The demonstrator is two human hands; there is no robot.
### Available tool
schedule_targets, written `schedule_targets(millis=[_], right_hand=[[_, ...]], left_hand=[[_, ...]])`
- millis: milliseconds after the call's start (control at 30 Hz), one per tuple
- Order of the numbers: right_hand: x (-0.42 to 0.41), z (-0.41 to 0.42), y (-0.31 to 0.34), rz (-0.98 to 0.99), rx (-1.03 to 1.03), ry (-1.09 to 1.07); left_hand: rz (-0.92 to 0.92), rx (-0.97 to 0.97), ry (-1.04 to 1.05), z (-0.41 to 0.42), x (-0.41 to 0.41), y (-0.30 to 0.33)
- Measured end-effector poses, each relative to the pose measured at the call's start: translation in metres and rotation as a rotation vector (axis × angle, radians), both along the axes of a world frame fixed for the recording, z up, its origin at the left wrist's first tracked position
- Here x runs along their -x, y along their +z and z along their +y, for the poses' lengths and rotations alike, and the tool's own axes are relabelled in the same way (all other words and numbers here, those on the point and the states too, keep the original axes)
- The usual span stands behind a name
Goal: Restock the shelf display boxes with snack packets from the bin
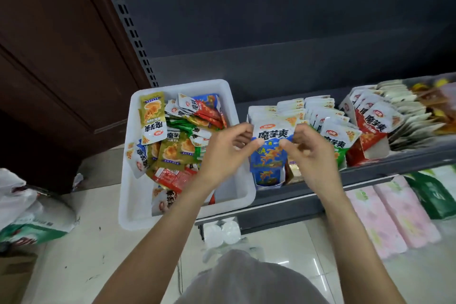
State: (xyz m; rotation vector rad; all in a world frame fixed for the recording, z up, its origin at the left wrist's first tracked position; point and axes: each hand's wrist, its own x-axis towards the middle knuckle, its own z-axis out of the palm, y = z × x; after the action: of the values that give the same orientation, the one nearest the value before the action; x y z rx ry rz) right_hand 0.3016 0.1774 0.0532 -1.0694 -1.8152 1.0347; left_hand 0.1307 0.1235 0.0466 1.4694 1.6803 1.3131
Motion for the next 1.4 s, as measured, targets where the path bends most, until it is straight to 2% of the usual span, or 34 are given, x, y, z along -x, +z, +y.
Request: schedule_targets(millis=[100,200,500,667,767,833,900,967,1033,1100,1167,1267,1333,1400], right_hand=[[-0.018,0.012,-0.002,-0.112,-0.124,-0.142],[-0.022,0.018,-0.014,-0.167,-0.158,-0.222],[-0.014,0.016,-0.065,-0.306,-0.103,-0.098],[-0.015,0.019,-0.068,-0.349,-0.157,-0.092],[-0.011,0.021,-0.072,-0.448,-0.233,-0.116],[-0.007,0.019,-0.072,-0.519,-0.295,-0.151],[-0.005,0.018,-0.070,-0.546,-0.247,-0.163],[-0.007,0.016,-0.068,-0.475,-0.185,-0.219],[-0.010,0.012,-0.059,-0.307,-0.216,-0.265],[-0.008,0.005,-0.045,-0.178,-0.261,-0.221],[0.001,0.000,-0.032,-0.152,-0.289,-0.116],[0.034,-0.007,-0.024,-0.218,-0.350,0.138],[0.066,-0.013,-0.031,-0.383,-0.366,0.332],[0.101,-0.021,-0.044,-0.587,-0.289,0.524]], left_hand=[[0.052,-0.013,-0.053,0.017,-0.015,0.003],[0.148,-0.035,-0.037,0.028,-0.022,-0.004],[0.399,0.017,0.064,0.022,-0.011,-0.042],[0.526,0.032,0.074,0.022,-0.011,-0.049],[0.654,0.023,0.109,0.022,-0.010,-0.051],[0.654,0.003,0.143,0.021,-0.011,-0.050],[0.623,-0.004,0.192,0.021,-0.010,-0.050],[0.605,-0.037,0.241,0.018,-0.006,-0.047],[0.538,-0.174,0.309,0.011,0.000,-0.043],[0.473,-0.345,0.382,-0.003,0.009,-0.039],[0.470,-0.377,0.408,-0.019,0.025,-0.039],[0.564,-0.144,0.380,-0.045,0.061,-0.050],[0.660,0.132,0.330,-0.062,0.088,-0.062],[0.758,0.399,0.269,-0.077,0.109,-0.075]])
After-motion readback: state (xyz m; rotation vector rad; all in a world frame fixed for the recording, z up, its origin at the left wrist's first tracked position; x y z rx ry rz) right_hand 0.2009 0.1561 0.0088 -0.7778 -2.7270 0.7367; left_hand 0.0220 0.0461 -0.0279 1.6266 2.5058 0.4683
